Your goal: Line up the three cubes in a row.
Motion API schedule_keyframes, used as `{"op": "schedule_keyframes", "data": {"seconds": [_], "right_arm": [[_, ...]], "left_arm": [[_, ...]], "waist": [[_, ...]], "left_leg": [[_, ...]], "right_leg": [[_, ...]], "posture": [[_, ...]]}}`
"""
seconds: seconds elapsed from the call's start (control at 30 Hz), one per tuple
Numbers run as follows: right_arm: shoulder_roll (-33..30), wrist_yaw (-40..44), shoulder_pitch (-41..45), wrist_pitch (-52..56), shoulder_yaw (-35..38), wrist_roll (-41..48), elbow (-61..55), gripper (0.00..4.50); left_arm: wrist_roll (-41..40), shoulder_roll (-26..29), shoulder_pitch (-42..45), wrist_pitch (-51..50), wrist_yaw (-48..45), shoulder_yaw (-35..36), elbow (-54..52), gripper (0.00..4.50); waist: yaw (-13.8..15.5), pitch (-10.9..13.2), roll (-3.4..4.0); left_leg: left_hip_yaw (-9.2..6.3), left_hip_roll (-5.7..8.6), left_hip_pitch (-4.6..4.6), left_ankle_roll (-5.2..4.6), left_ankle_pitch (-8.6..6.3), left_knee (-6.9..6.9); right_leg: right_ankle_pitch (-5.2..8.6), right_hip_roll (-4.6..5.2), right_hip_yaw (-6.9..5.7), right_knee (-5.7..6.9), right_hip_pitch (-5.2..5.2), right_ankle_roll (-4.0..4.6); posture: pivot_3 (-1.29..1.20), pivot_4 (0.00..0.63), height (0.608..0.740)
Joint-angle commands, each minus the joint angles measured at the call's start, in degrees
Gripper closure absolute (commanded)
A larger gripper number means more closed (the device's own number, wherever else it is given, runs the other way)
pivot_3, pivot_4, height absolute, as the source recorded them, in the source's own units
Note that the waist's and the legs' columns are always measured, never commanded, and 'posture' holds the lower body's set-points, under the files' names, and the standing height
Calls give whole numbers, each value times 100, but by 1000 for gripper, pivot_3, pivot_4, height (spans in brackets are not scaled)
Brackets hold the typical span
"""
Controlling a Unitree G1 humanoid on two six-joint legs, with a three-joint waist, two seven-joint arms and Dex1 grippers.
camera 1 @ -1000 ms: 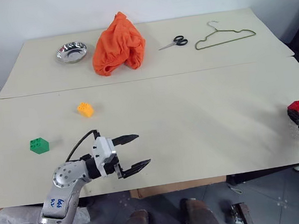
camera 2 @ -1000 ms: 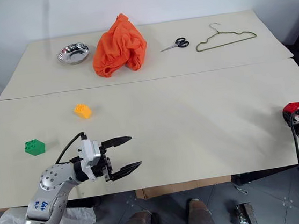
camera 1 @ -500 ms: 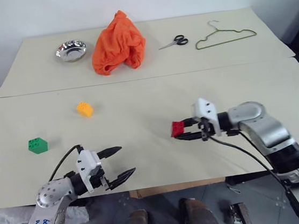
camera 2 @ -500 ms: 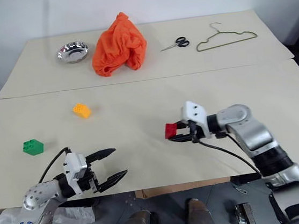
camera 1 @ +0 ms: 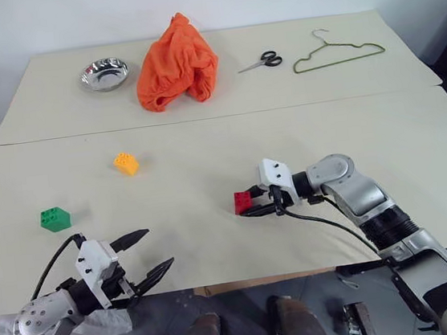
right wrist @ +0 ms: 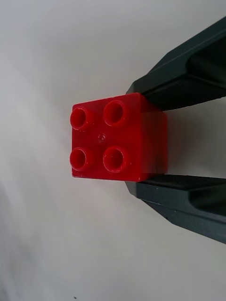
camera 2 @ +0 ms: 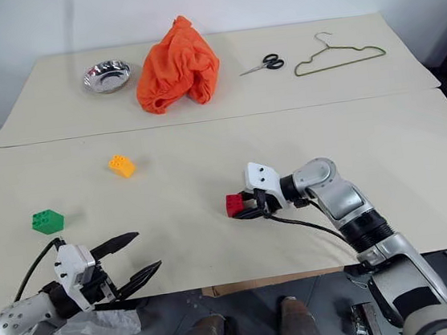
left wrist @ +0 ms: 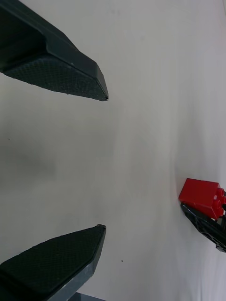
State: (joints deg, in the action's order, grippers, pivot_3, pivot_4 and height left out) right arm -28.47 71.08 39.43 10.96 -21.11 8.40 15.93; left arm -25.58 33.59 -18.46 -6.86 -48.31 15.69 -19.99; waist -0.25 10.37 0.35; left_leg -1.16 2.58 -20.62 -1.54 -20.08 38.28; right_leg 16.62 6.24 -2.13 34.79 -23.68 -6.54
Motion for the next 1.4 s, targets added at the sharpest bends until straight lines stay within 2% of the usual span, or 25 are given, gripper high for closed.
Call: {"op": "schedule_keyframes", "data": {"seconds": [0.03, 0.13, 0.27, 0.43, 0.57, 0.67, 0.73, 0.8, 0.97, 1.1, 1.3, 1.4], "right_arm": [[57, 179, 121, -215, 104, 27, 110, 2294], [56, 232, 161, -544, 212, 31, 225, 1405], [-120, 526, -70, -813, 831, 693, -292, 32], [-97, 749, -823, -842, 1779, 1931, -1206, 32], [-126, 1055, -1538, -1134, 1977, 2237, -1574, 32], [-57, 1124, -1860, -1340, 1959, 2226, -1503, 32], [-141, 1437, -2012, -1267, 1887, 2326, -1426, 32], [-278, 1571, -2095, -896, 1839, 2465, -1515, 32], [-255, 1493, -2133, -968, 1838, 2425, -1594, 32], [-192, 1396, -2144, -973, 1855, 2416, -1580, 32], [-154, 1306, -2242, -876, 1804, 2425, -1688, 32], [-21, 1110, -2330, -884, 1788, 2425, -1826, 32]], "left_arm": [[-56, -93, -51, 96, 95, 46, -239, 0], [-107, -267, -74, 131, 269, 161, -191, 0], [-165, -846, -431, 571, 810, 888, 49, 0], [-219, -1608, -1157, 1104, 1298, 1716, 293, 0], [-488, -2297, -1373, 1334, 1964, 2274, 551, 0], [-686, -2507, -1214, 1406, 2372, 2603, 892, 0], [-889, -2590, -1114, 1242, 2579, 2644, 956, 0], [-763, -2663, -949, 1195, 2964, 2608, 908, 0], [-404, -2575, -384, 899, 3767, 2305, 553, 0], [-36, -2130, 229, 332, 4336, 2163, 531, 0], [-158, -1647, 942, -633, 4566, 1928, 479, 0], [102, -1452, 1362, -751, 4524, 1668, 916, 0]], "waist": [[-1, 0, 0], [-1, 0, 0], [4, 1, -1], [16, 1, -6], [42, 2, -17], [66, 1, -22], [81, 1, -23], [82, 0, -23], [118, -2, -27], [160, -3, -29], [154, -3, -29], [145, -3, -29]], "left_leg": [[0, 0, 0, 0, 0, 0], [0, 0, 0, 0, 0, 1], [0, -2, 0, 2, -1, 0], [-6, -8, -1, 4, -5, -2], [-4, -9, 6, -3, -12, 3], [-11, -13, 8, -2, -14, 17], [-11, -13, 9, -1, -15, 24], [-10, -14, 9, -1, -19, 35], [-11, -18, 8, 2, -29, 60], [-11, -18, 8, 4, -30, 66], [-10, -16, 7, 5, -32, 68], [-8, -16, 7, 5, -33, 68]], "right_leg": [[0, 0, 0, 0, 0, 0], [0, 0, -5, 0, 0, 0], [0, -1, -19, -1, 0, 0], [0, -2, -30, -20, 11, -1], [-1, -2, -25, -47, 25, -2], [-1, -1, -4, -45, 34, -2], [-1, -1, -2, -39, 34, -2], [-1, -1, 2, -34, 34, -2], [-1, -2, 4, -24, 37, -2], [-1, -6, 3, -14, 35, -2], [-1, -7, 5, -3, 31, -1], [-1, -8, 5, 8, 30, -1]], "posture": [[0, 150, 740], [0, 150, 740], [0, 150, 740], [0, 150, 740], [0, 150, 740], [0, 150, 740], [0, 150, 740], [0, 150, 740], [0, 150, 740], [0, 150, 740], [0, 150, 740], [0, 150, 740]]}}
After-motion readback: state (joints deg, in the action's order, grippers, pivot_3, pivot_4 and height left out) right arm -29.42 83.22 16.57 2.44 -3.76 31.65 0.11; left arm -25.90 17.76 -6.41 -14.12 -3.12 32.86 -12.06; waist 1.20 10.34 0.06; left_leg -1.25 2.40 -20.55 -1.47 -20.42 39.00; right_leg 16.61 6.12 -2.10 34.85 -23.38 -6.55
